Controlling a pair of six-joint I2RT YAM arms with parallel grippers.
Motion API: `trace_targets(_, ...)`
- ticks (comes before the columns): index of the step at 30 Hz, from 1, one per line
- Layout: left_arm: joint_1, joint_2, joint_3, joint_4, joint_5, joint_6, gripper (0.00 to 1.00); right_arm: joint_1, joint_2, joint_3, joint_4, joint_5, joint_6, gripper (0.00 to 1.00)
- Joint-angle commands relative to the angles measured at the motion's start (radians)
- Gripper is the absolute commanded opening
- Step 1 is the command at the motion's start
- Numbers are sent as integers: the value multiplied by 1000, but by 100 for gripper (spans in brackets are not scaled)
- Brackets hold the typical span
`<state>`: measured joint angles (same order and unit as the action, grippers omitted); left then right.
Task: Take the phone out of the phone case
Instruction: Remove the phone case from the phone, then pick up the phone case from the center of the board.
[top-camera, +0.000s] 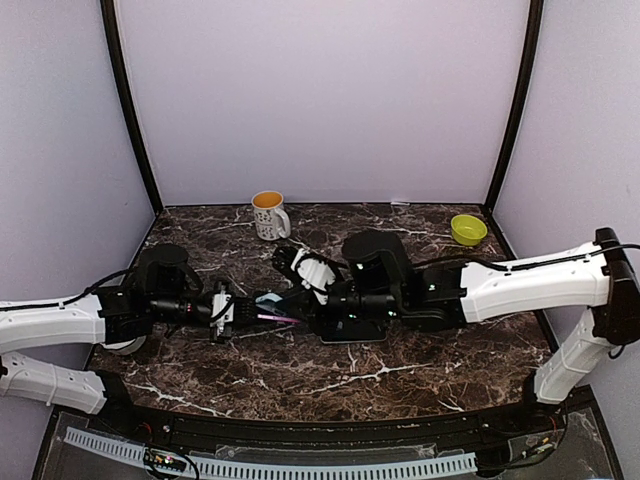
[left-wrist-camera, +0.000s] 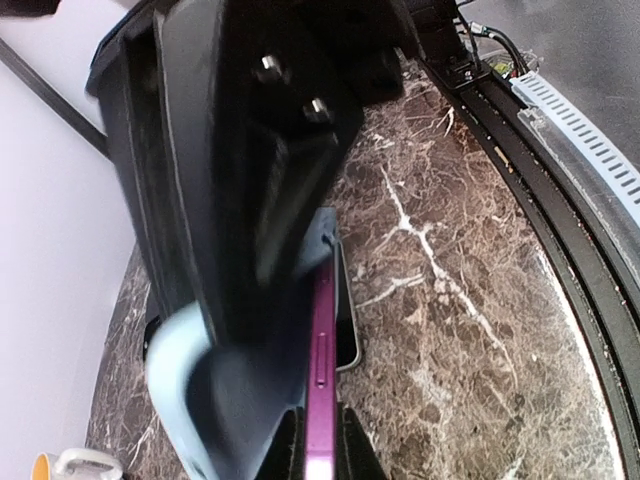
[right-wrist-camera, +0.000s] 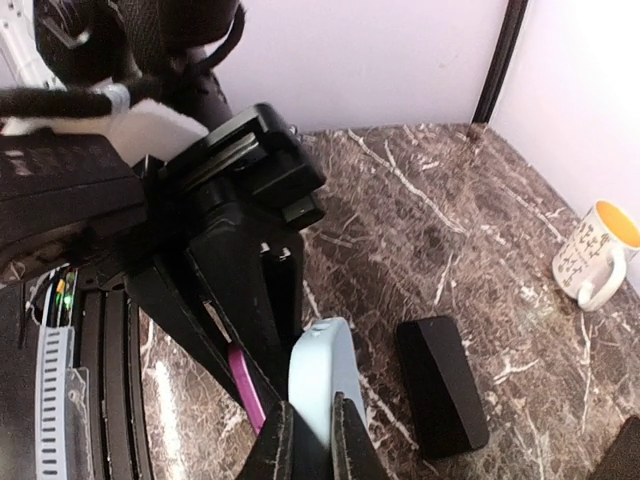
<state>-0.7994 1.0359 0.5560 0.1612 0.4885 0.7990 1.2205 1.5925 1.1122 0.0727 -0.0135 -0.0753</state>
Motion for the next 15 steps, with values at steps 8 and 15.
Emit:
trace_targets(8,147,-228,-8,89,-116,103,0,-190,-356,-229,-439,251,104,0)
trace_targets(15,155,-232,-15,105,-132,97,0,-210,-401,-195,-398,252,145,0)
